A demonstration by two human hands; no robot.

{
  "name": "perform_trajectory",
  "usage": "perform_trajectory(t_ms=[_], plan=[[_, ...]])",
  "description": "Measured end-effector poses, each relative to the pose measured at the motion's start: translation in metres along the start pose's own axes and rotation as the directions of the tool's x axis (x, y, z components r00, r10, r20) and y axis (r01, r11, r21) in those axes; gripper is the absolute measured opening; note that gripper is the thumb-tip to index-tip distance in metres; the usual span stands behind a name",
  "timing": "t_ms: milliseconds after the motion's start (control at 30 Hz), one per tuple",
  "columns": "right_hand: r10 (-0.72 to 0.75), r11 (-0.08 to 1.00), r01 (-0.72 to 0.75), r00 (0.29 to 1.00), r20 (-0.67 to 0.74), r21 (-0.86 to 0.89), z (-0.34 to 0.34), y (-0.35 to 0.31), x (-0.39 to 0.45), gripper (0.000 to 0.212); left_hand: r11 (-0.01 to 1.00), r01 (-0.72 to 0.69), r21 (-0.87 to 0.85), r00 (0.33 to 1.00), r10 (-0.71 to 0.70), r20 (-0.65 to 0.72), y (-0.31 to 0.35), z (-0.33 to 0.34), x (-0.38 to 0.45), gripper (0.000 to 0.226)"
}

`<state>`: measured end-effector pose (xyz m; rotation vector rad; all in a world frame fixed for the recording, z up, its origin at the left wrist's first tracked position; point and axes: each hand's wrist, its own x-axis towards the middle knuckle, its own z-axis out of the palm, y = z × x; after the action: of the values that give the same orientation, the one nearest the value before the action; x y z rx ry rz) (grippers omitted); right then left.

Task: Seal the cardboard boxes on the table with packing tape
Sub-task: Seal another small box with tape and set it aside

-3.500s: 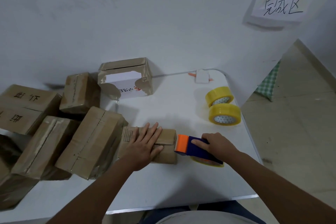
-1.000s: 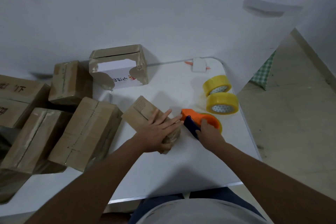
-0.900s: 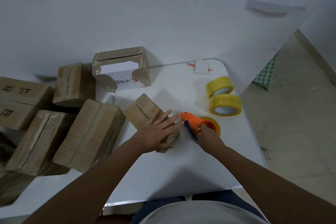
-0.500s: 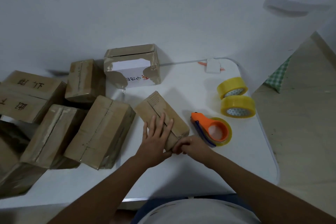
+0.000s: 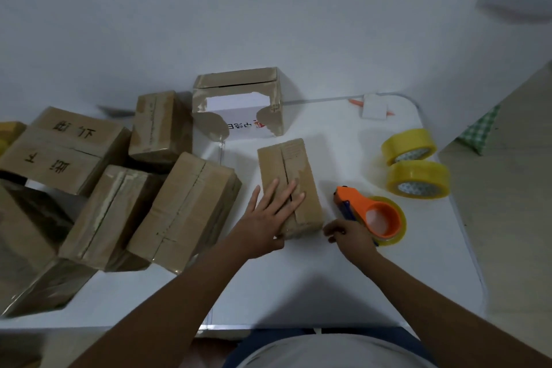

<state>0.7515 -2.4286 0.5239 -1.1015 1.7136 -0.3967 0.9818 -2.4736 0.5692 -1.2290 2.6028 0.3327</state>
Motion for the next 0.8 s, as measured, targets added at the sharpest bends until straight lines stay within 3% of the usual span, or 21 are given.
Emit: perform_trajectory(t_ms=[133, 267, 367, 533, 700, 800], plan=[[-0.162, 0.986, 0.140, 0.911, -0.380, -0.086, -0.020, 0.009, -0.003, 0.024, 0.996, -0.056, -0.075, 0.996, 0.051, -0.069, -0.004, -0.002, 0.000, 0.096], [-0.067, 0.994, 0.011, 0.862, -0.503, -0.113, -0.036, 0.021, 0.007, 0.012, 0.988, -0.078, -0.134, 0.997, 0.075, -0.029, -0.003, 0.005, -0.004, 0.092], [0.019, 0.992, -0.066, 0.919, -0.393, -0.107, -0.041, 0.023, 0.013, 0.025, 0.986, -0.075, -0.150, 0.997, 0.080, 0.023, -0.006, 0.006, -0.006, 0.104], [0.014, 0.968, -0.071, 0.972, -0.233, -0.239, -0.042, 0.023, 0.017, 0.041, 0.983, -0.097, -0.157, 0.994, 0.088, -0.061, -0.015, 0.005, -0.005, 0.084], [0.053, 0.929, -0.109, 0.985, -0.164, -0.353, -0.046, 0.020, 0.023, 0.029, 0.994, -0.106, -0.005, 0.975, 0.102, -0.197, -0.012, 0.013, -0.003, 0.087], [-0.130, 0.944, 0.085, 0.984, -0.122, -0.320, -0.050, 0.017, 0.019, 0.014, 0.996, -0.086, 0.011, 0.967, 0.086, -0.241, -0.010, 0.014, -0.003, 0.093]])
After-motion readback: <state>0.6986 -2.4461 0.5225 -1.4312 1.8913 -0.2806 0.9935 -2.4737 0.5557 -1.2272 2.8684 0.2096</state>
